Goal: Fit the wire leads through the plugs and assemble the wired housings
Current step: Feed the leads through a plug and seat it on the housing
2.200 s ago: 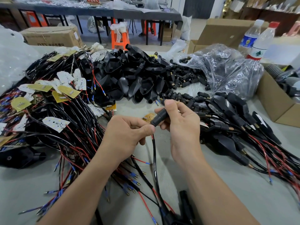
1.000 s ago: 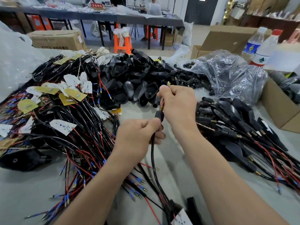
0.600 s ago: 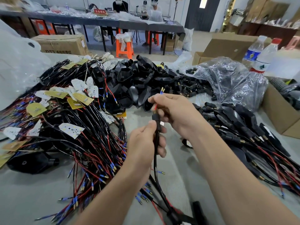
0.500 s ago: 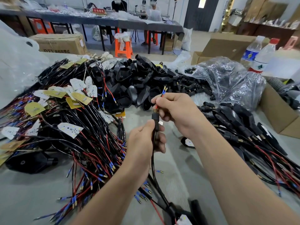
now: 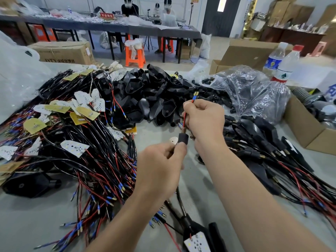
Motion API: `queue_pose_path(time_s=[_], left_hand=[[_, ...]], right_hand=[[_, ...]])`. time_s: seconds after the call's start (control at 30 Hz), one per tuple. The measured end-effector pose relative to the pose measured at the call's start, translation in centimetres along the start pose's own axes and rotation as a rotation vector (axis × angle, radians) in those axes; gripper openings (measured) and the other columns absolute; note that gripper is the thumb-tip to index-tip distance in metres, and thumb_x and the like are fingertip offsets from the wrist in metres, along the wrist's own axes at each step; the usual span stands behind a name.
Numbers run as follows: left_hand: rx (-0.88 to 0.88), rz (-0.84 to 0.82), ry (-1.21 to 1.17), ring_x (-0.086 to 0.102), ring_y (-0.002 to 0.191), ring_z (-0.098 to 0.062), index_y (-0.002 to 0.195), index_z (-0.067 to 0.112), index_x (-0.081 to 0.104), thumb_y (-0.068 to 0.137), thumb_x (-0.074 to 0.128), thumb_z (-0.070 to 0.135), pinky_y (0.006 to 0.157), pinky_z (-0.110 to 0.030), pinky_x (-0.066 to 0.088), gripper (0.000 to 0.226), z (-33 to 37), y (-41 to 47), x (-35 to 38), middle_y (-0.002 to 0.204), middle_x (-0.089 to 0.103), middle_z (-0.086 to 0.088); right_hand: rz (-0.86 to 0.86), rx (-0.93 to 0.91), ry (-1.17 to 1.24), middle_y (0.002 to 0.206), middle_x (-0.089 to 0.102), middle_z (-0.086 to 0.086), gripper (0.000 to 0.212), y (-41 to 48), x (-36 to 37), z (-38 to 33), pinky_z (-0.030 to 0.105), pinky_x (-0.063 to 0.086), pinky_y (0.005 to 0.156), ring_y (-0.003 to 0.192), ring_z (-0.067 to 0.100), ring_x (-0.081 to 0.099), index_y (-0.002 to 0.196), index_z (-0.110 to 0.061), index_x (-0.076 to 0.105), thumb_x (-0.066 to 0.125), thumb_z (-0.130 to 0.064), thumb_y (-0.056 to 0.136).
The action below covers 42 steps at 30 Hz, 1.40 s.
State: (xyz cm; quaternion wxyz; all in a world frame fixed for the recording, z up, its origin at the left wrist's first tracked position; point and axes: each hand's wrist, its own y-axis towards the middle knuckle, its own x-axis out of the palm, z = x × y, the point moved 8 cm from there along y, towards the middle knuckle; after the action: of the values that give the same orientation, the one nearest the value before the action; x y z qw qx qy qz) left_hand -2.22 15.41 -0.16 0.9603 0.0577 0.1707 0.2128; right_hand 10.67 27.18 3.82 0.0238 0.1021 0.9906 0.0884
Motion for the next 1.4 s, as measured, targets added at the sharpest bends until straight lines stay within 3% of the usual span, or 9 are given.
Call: queue_pose_path(time_s=[0.23, 0.4, 0.57, 0.77, 0.83, 0.93, 1.1, 1.27, 1.4], left_hand=[[-0.149, -0.297, -0.464, 0.066, 0.057, -0.019, 0.063, 0.014, 0.075, 0.086, 0.061, 0.042, 0.059, -0.026, 0.054, 0.038, 0.2, -0.5, 2.1, 0.062, 0.070, -0.013], [-0.103, -0.221, -0.399, 0.070, 0.070, -0.016, 0.065, 0.011, 0.073, 0.089, 0.058, 0.045, 0.084, -0.034, 0.048, 0.044, 0.3, 0.0, 1.2, 0.065, 0.072, -0.008], [-0.224, -0.375, -0.478, 0.074, 0.072, -0.021, 0.070, 0.010, 0.077, 0.089, 0.063, 0.042, 0.072, -0.025, 0.058, 0.040, -0.3, -0.4, 2.5, 0.073, 0.075, -0.015], [-0.386, -0.466, -0.541, 0.066, 0.064, -0.022, 0.072, 0.013, 0.077, 0.102, 0.058, 0.031, 0.059, -0.025, 0.056, 0.040, -1.0, -0.8, 3.0, 0.068, 0.069, -0.016], [-0.361, -0.438, -0.547, 0.064, 0.063, -0.023, 0.073, 0.014, 0.076, 0.102, 0.056, 0.031, 0.057, -0.023, 0.054, 0.039, -0.7, -0.6, 2.7, 0.066, 0.067, -0.013], [-0.307, -0.355, -0.547, 0.062, 0.066, -0.025, 0.080, 0.009, 0.075, 0.103, 0.058, 0.029, 0.055, -0.023, 0.052, 0.035, -0.6, -0.1, 2.0, 0.064, 0.066, -0.012], [-0.225, -0.240, -0.492, 0.062, 0.056, -0.017, 0.075, 0.007, 0.079, 0.102, 0.060, 0.021, 0.050, -0.024, 0.052, 0.035, -0.7, 0.7, 0.7, 0.063, 0.068, -0.013], [-0.218, -0.205, -0.345, 0.074, 0.077, -0.018, 0.088, 0.022, 0.082, 0.099, 0.064, 0.038, 0.075, -0.041, 0.062, 0.026, -1.8, 1.2, 0.4, 0.084, 0.078, -0.005], [-0.271, -0.284, -0.373, 0.072, 0.064, -0.022, 0.110, 0.024, 0.071, 0.095, 0.069, 0.010, 0.059, -0.033, 0.062, 0.021, -2.6, 1.4, 0.7, 0.079, 0.076, -0.003]], right_hand=[[0.160, 0.124, 0.175, 0.052, 0.058, 0.002, 0.041, 3.5, -2.7, -0.3, 0.032, 0.041, 0.055, 0.049, 0.017, 0.047, 0.051, -0.016, 0.064, 0.067, -0.010, 0.091], [0.163, 0.249, 0.339, 0.062, 0.063, 0.008, 0.025, 5.4, -3.7, 0.5, 0.018, 0.039, 0.042, 0.041, 0.009, 0.048, 0.070, -0.009, 0.063, 0.066, 0.002, 0.092], [0.261, 0.331, 0.390, 0.071, 0.061, 0.012, 0.021, 5.9, -5.2, 2.0, 0.018, 0.036, 0.040, 0.038, 0.008, 0.046, 0.074, -0.007, 0.061, 0.065, 0.004, 0.091], [0.235, 0.372, 0.809, 0.074, 0.062, 0.014, 0.013, 4.3, -5.8, 1.9, 0.018, 0.042, 0.044, 0.048, 0.012, 0.052, 0.085, 0.000, 0.060, 0.061, 0.002, 0.098], [0.109, 0.368, 0.817, 0.078, 0.066, 0.016, 0.013, 2.7, -5.2, 1.4, 0.021, 0.051, 0.052, 0.057, 0.017, 0.059, 0.093, 0.003, 0.063, 0.062, -0.008, 0.100], [-0.241, 0.336, 0.421, 0.089, 0.071, 0.012, 0.021, -1.1, -3.3, 1.3, 0.025, 0.056, 0.063, 0.072, 0.018, 0.063, 0.103, 0.001, 0.068, 0.063, -0.020, 0.099], [-0.735, 0.248, 0.218, 0.074, 0.061, 0.011, 0.018, -7.1, 0.2, 2.2, 0.031, 0.051, 0.069, 0.062, 0.022, 0.057, 0.107, -0.005, 0.067, 0.058, -0.013, 0.093], [-0.448, 0.213, 0.336, 0.088, 0.075, 0.008, 0.017, -5.3, -0.7, 2.9, 0.022, 0.055, 0.069, 0.073, 0.014, 0.066, 0.105, -0.009, 0.067, 0.053, 0.000, 0.101], [-0.246, 0.250, 0.521, 0.084, 0.073, 0.010, 0.014, -4.1, -2.5, 3.1, 0.024, 0.053, 0.061, 0.066, 0.017, 0.064, 0.095, -0.009, 0.063, 0.054, 0.000, 0.102]])
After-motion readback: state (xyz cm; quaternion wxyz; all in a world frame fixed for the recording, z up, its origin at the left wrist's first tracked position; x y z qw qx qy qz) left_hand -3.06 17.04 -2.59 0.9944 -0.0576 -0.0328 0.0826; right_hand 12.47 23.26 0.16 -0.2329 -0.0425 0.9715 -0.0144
